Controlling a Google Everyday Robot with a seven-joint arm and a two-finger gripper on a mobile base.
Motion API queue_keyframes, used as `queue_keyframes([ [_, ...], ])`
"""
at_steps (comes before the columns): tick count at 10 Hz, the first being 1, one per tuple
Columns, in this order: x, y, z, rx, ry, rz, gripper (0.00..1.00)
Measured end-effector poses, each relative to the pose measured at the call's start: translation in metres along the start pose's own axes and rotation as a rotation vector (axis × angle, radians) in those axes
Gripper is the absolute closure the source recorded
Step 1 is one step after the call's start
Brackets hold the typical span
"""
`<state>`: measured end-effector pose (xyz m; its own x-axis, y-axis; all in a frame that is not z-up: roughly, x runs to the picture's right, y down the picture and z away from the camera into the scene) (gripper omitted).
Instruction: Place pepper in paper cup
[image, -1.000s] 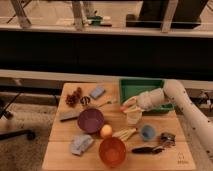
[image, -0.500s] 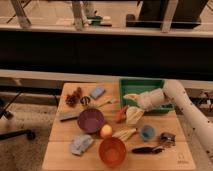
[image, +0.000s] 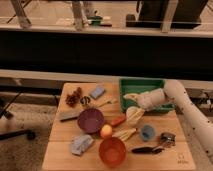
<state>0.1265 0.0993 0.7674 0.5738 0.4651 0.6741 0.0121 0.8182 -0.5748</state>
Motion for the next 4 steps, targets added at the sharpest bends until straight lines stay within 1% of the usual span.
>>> queue_keyframes([
  [4,0.0004,-0.0015,-0.0049,-0.004,-0.014,0.009,0.20],
])
